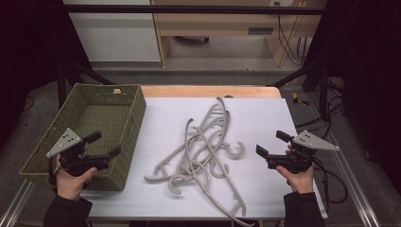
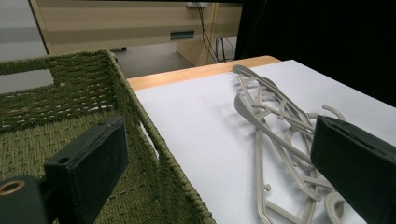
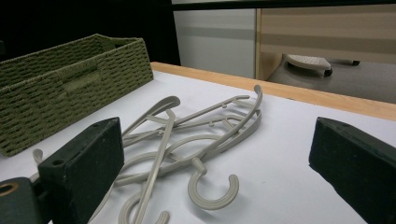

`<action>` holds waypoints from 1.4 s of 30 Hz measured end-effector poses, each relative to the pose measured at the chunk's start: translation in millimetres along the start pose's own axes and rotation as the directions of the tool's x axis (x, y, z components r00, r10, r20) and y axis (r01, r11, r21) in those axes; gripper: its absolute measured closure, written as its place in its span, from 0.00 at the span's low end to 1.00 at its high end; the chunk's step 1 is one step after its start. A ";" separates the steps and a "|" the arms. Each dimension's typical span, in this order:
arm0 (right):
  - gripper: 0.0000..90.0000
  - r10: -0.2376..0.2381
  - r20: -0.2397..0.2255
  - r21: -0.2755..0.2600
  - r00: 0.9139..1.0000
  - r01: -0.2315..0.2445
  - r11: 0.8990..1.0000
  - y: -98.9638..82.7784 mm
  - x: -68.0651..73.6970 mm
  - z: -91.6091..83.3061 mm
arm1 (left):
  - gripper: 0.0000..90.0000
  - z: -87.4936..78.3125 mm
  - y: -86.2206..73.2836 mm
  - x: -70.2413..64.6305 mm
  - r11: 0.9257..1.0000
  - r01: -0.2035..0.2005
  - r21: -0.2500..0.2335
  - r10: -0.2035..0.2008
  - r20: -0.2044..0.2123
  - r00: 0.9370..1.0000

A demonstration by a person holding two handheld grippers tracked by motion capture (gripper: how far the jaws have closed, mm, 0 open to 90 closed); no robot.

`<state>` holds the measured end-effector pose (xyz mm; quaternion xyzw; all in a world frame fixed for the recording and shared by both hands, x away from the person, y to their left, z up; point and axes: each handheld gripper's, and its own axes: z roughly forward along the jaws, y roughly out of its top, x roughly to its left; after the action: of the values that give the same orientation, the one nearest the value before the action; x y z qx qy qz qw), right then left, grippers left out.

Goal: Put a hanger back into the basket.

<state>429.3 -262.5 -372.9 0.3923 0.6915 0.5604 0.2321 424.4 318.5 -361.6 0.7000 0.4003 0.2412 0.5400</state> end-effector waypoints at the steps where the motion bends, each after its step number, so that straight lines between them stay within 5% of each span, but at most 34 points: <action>1: 0.04 0.000 0.000 0.000 1.000 0.000 1.000 0.0 0.0 0.0 | 0.04 0.0 0.0 0.0 1.000 0.000 0.000 0.000 0.000 1.000; 10: 0.06 -0.003 -0.005 0.016 1.000 0.003 1.000 3.2 6.6 1.1 | 0.04 2.0 -1.8 -1.6 1.000 0.000 0.009 0.000 0.007 1.000; 19: 0.10 -0.043 -0.027 0.088 0.999 0.045 0.995 9.7 31.2 12.3 | 0.04 1.6 -1.2 -4.6 1.000 -0.011 0.012 0.011 0.008 1.000; 24: 0.12 -0.071 -0.070 0.163 0.995 0.081 0.983 11.2 52.7 24.4 | 0.05 1.6 -0.4 -7.3 1.000 -0.022 0.016 0.022 0.015 1.000; 28: 0.13 -0.072 -0.095 0.178 0.993 0.088 0.980 10.6 60.7 28.7 | 0.04 2.2 -0.7 -8.2 0.999 -0.027 0.021 0.026 0.017 1.000; 42: 0.16 -0.089 -0.162 0.294 0.983 0.134 0.946 2.7 100.3 47.8 | 0.04 3.6 -1.9 -11.4 0.999 -0.032 0.023 0.031 0.017 0.999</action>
<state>407.8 -153.5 -371.0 0.3412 0.8057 0.4608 0.1488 420.1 307.2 -363.4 0.7146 0.3876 0.2390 0.5311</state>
